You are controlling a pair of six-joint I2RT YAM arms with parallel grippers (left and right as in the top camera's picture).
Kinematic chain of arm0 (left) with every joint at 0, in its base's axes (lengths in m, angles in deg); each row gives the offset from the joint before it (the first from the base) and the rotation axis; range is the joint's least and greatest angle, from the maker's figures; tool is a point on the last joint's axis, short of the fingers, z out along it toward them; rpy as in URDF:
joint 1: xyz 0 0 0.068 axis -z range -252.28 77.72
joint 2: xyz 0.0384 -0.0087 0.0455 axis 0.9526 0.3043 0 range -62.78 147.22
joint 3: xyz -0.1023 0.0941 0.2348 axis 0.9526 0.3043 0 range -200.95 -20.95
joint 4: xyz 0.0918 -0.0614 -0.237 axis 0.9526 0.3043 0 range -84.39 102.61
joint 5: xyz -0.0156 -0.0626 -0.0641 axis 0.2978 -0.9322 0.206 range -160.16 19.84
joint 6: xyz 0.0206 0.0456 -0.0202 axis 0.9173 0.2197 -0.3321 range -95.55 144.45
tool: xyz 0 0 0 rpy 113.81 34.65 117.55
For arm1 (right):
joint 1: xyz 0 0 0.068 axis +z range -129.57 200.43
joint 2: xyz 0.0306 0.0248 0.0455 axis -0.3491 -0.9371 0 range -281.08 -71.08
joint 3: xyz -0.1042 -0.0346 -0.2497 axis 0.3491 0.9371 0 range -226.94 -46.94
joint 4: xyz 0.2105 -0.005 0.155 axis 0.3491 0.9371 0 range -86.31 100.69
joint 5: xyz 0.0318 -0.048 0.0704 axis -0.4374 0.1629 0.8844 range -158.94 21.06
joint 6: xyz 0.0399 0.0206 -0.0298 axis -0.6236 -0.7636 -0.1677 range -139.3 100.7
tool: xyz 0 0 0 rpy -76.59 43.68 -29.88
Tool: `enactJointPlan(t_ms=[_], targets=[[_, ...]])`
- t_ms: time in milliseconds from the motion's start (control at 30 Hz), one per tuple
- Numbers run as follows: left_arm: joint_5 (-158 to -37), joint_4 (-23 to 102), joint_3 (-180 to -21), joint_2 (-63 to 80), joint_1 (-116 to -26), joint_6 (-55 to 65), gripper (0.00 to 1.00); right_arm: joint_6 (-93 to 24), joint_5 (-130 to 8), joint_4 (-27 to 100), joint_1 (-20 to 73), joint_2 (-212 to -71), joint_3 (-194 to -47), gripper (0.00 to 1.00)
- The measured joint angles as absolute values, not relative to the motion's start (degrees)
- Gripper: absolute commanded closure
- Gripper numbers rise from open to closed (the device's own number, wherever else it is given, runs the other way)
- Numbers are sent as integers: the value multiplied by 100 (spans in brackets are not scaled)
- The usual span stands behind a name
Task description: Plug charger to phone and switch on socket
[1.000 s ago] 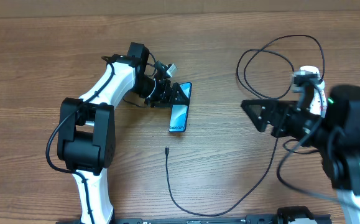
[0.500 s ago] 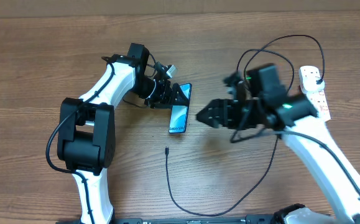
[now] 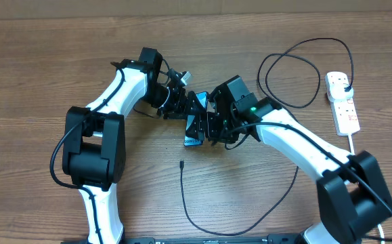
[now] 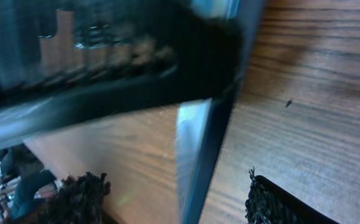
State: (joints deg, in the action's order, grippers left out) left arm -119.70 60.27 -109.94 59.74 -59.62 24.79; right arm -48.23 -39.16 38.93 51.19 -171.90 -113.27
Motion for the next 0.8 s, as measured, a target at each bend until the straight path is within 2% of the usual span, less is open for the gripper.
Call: enactJointPlan(t_ms=[67,167,300,433,633,800], targets=[[-11970,6029,-10994,5974,-5962,2481,33,-4840,-3938,3854,5122,-17288,-11327,35],[-11970,6029,-10994,5974,-5962,2479,33,-4886,-3955,3823,5122,-17354,-11327,53],[-11976,6031,-10994,5974,-5962,2460,33,-4917,-3979,3762,5122,-17358,-11327,69],[-12127,6048,-10994,5974,-5962,2451,30,-4924,-3979,3714,5122,-17358,-11327,95],[-12350,6040,-10994,5979,-6003,2475,28,-5007,-3944,3766,5063,-17358,-11327,96],[-13050,6051,-10994,6003,-6110,2709,29,-5002,-3352,3720,4667,-17255,-11324,96]])
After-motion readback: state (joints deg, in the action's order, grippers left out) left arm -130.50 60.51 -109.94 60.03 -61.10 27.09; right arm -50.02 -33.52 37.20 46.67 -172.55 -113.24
